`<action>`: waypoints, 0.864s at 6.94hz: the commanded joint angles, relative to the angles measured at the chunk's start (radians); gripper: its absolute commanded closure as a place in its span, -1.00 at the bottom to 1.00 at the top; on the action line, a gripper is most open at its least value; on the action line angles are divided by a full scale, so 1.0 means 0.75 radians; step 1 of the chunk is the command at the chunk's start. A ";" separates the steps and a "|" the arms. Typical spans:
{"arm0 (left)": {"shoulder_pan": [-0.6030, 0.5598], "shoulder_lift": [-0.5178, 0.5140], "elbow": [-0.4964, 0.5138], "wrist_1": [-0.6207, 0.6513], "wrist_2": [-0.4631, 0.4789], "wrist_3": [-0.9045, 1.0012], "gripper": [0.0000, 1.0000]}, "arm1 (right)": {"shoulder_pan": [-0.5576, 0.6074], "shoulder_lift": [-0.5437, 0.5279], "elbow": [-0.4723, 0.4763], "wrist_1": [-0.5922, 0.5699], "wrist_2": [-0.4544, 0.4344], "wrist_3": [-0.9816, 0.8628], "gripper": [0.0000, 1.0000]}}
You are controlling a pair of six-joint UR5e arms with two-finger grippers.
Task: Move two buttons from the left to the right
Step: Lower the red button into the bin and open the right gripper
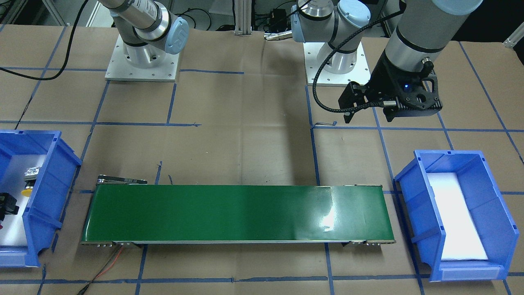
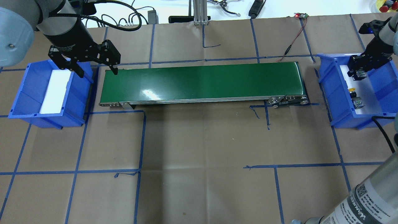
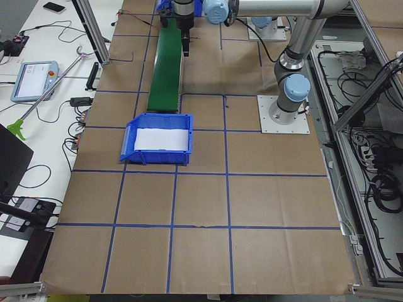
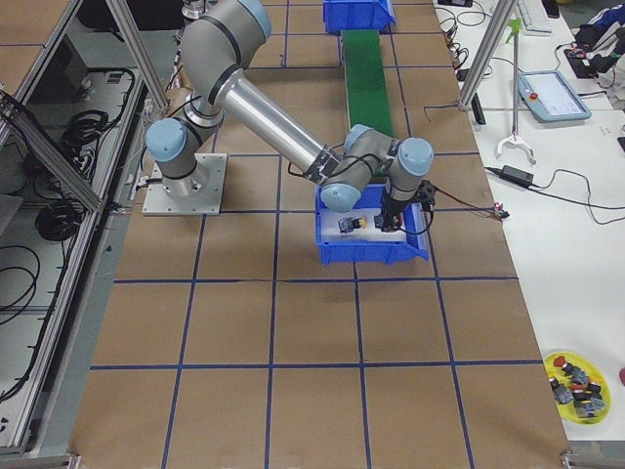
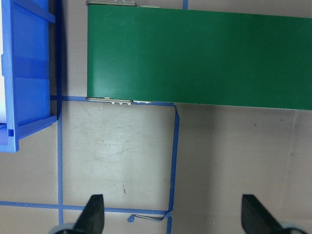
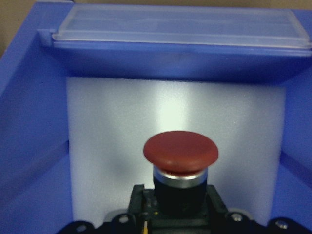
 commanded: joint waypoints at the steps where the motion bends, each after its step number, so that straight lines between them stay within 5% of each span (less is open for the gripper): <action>1: 0.000 0.000 0.000 0.000 0.000 0.000 -0.99 | 0.003 0.041 -0.002 -0.006 0.001 0.002 0.85; 2: 0.000 0.002 0.000 0.000 0.000 0.000 -0.99 | 0.005 0.053 -0.002 -0.008 0.001 0.000 0.58; 3: 0.000 0.002 0.002 0.000 0.000 0.000 -0.99 | 0.007 0.055 0.004 -0.052 0.011 -0.006 -0.78; 6: 0.000 0.000 0.000 0.000 0.000 0.000 -0.99 | 0.005 0.045 0.000 -0.065 0.077 -0.016 -0.98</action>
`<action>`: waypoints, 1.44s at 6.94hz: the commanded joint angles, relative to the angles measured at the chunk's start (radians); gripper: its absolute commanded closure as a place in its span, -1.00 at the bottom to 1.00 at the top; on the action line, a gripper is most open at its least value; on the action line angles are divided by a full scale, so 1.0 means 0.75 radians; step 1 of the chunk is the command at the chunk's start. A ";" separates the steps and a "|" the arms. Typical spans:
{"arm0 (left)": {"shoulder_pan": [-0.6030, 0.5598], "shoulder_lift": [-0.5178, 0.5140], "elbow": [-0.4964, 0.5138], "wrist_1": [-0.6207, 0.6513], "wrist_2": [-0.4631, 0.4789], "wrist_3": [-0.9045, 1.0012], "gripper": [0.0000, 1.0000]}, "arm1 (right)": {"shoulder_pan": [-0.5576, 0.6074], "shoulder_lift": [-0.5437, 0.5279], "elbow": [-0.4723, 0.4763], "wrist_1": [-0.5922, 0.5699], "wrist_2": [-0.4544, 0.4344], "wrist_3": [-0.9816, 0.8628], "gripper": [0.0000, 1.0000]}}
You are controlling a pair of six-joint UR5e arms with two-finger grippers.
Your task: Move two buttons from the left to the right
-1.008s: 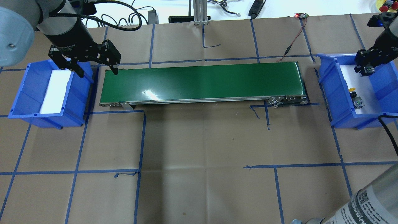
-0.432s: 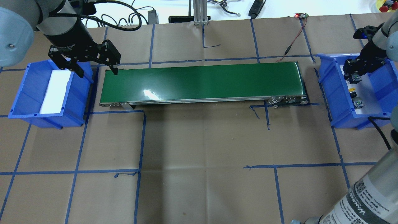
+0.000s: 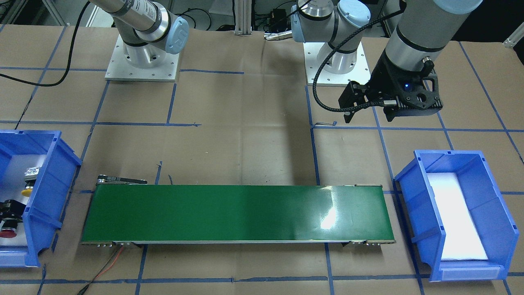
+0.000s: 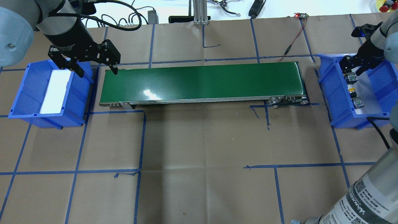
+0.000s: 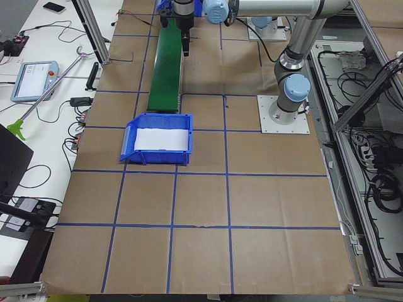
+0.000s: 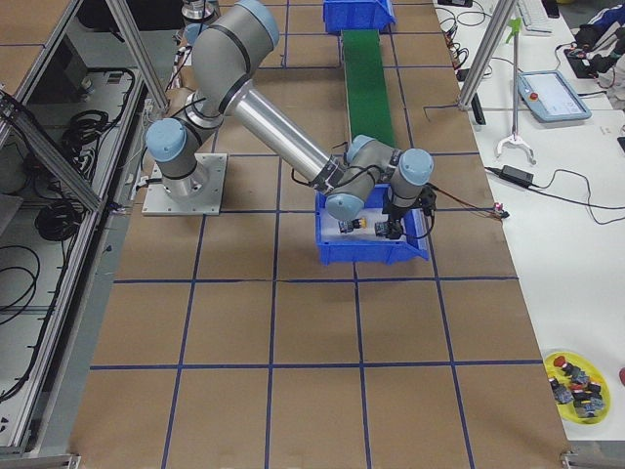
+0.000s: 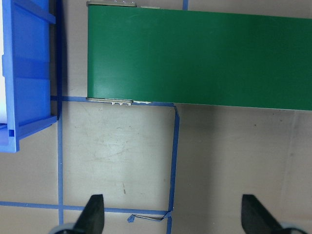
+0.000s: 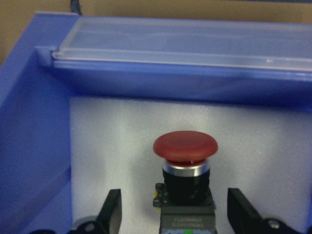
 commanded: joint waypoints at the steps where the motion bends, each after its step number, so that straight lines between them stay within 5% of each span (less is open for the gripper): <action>1: 0.000 0.001 0.001 0.000 0.000 0.000 -0.99 | -0.002 -0.025 -0.007 0.006 0.007 0.010 -0.98; 4: 0.000 0.001 -0.001 0.000 0.002 0.000 -0.99 | -0.002 -0.215 -0.011 0.079 -0.015 0.022 -0.98; 6: 0.000 0.001 0.001 0.000 0.002 0.000 -0.99 | 0.008 -0.419 -0.048 0.333 -0.003 0.191 -0.98; 10: 0.000 -0.001 0.001 0.000 0.000 0.000 -0.99 | 0.416 -0.686 -0.040 0.581 -0.089 0.627 -0.98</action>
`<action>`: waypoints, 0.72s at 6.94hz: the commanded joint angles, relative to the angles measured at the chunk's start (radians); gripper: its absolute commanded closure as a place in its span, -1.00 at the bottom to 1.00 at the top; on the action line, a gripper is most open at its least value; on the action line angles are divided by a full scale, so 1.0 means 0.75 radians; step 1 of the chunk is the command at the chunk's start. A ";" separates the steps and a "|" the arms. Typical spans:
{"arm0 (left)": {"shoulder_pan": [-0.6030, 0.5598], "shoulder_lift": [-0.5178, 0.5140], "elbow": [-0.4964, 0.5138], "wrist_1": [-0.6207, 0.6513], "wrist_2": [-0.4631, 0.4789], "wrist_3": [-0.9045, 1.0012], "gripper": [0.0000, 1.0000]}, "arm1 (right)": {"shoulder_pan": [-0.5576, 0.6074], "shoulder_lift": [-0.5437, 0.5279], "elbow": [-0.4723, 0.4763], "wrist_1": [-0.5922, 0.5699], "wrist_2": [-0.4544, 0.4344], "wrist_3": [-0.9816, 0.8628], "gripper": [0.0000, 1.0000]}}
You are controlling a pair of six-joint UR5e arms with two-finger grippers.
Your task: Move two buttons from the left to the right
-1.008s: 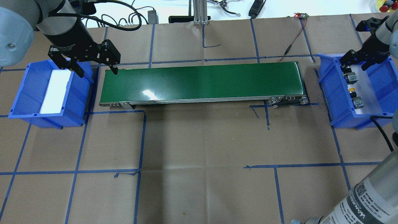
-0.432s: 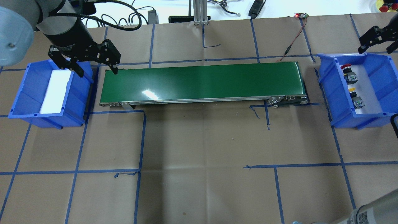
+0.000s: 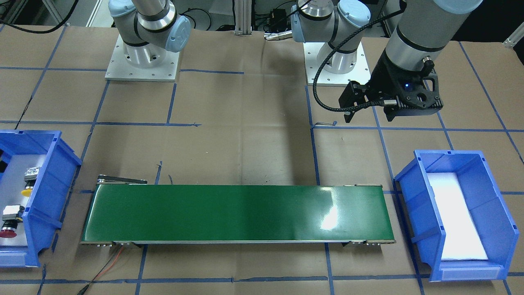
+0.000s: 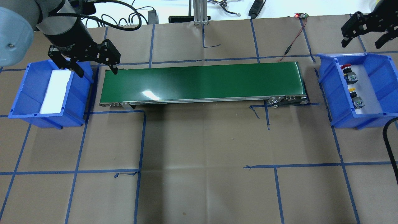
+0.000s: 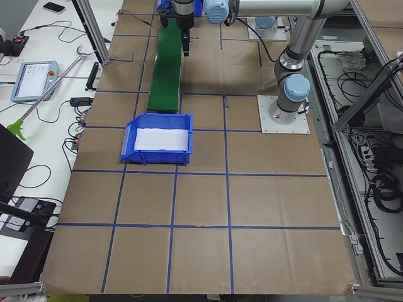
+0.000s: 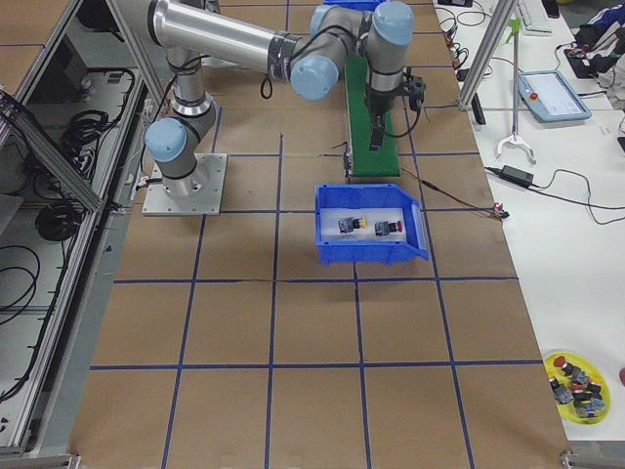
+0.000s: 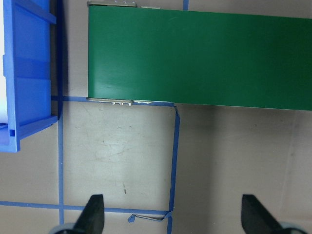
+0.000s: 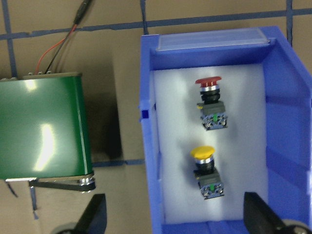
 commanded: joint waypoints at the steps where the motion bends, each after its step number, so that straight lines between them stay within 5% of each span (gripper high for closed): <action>1: 0.000 0.000 0.000 0.000 0.000 0.000 -0.99 | 0.258 -0.120 0.021 0.043 -0.020 0.208 -0.98; 5: 0.000 0.000 0.000 0.000 0.000 0.006 -0.99 | 0.490 -0.229 0.193 0.039 -0.038 0.457 -0.98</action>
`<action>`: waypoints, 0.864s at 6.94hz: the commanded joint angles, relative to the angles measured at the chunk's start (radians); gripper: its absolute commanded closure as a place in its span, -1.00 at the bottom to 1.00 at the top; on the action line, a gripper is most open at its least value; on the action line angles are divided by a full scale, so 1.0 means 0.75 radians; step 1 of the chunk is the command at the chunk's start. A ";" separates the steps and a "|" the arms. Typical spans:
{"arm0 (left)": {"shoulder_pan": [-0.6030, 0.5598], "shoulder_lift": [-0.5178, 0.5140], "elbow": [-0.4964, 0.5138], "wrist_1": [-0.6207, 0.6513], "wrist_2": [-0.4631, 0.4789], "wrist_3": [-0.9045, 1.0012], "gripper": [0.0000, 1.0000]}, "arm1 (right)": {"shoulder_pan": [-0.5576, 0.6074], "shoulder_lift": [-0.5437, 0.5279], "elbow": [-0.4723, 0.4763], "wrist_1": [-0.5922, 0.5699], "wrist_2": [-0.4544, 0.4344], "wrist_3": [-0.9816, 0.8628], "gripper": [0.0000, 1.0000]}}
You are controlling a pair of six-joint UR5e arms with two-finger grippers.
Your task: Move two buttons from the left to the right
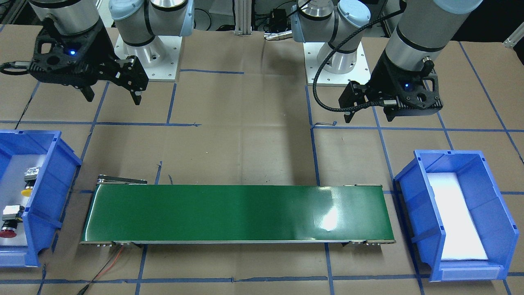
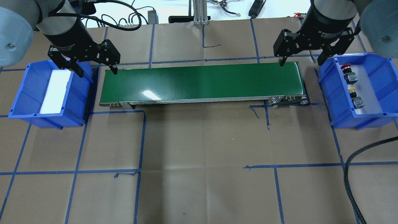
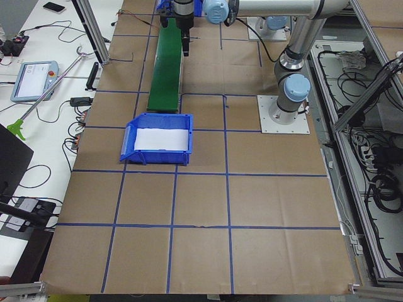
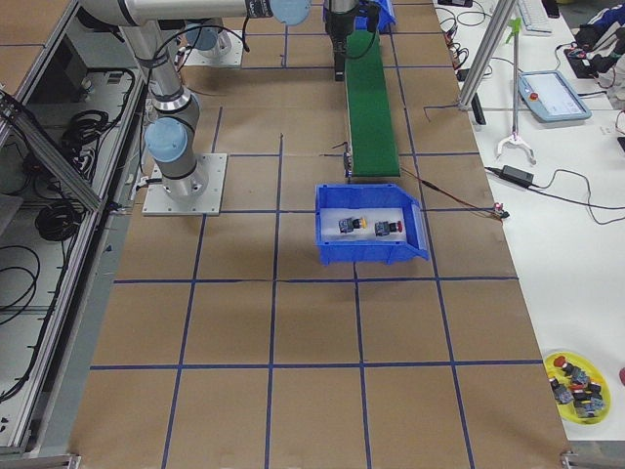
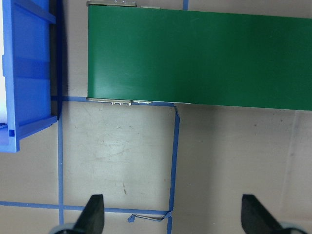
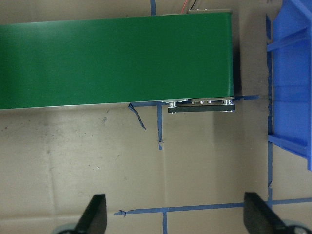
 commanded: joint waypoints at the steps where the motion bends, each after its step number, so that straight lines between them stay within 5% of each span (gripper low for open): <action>1: 0.002 -0.002 0.001 0.000 -0.002 0.008 -0.99 | 0.101 0.003 0.030 -0.011 -0.003 0.092 -0.98; 6: 0.008 -0.002 0.001 0.000 -0.008 0.018 -0.99 | 0.101 0.011 0.032 -0.025 0.003 0.072 -0.99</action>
